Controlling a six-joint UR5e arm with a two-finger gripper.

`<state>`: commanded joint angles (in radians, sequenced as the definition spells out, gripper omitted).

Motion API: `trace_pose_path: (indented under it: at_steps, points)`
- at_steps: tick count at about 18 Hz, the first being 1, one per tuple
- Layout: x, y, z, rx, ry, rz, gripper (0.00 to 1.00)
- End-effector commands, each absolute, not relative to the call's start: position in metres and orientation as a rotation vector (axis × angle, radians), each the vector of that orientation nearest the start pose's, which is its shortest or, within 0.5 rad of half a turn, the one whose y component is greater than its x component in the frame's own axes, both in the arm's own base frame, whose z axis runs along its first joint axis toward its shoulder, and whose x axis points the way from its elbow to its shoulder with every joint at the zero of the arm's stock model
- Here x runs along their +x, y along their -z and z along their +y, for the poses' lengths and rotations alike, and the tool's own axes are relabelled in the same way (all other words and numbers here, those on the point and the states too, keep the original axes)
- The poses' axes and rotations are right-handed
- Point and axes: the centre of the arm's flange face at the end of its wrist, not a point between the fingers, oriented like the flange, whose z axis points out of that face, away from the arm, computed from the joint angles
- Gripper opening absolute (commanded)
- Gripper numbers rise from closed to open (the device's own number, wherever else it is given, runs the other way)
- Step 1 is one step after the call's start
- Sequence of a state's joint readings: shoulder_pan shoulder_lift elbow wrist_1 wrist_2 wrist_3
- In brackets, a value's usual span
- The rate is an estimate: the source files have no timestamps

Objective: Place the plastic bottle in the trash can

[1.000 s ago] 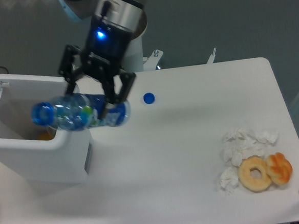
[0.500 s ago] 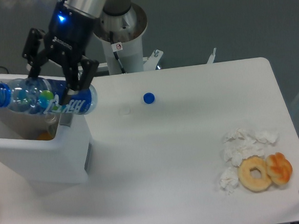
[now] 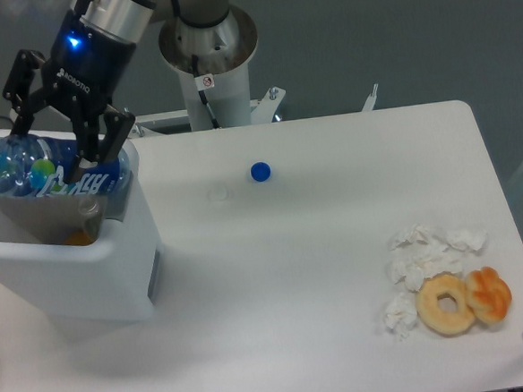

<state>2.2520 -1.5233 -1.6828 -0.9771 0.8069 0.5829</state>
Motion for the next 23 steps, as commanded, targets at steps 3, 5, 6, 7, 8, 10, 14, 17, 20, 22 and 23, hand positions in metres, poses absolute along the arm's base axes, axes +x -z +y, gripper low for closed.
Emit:
trace_pose_path:
  at_steps: [3,5,6,7,8,10,14,17,20,22,23]
  points:
    - [-0.153,-0.546,0.513,-2.275,0.4,0.095,0.84]
    - [-0.152,-0.543,0.516,-2.275,0.428,0.073,0.84]
    - [-0.152,-0.541,0.517,-2.277,0.435,0.073,0.84]
    - [-0.152,-0.537,0.52,-2.28,0.445,0.074,0.84]
    - [-0.151,-0.535,0.522,-2.283,0.451,0.075,0.84]
    - [-0.15,-0.528,0.529,-2.287,0.461,0.085,0.85]
    - [-0.151,-0.52,0.536,-2.286,0.461,0.095,0.86]
    - [-0.152,-0.517,0.538,-2.289,0.466,0.095,0.86]
    - [-0.148,-0.522,0.537,-2.265,0.486,0.107,0.85]
    - [-0.147,-0.526,0.535,-2.26,0.485,0.11,0.85]
    - [-0.147,-0.526,0.535,-2.26,0.483,0.11,0.85]
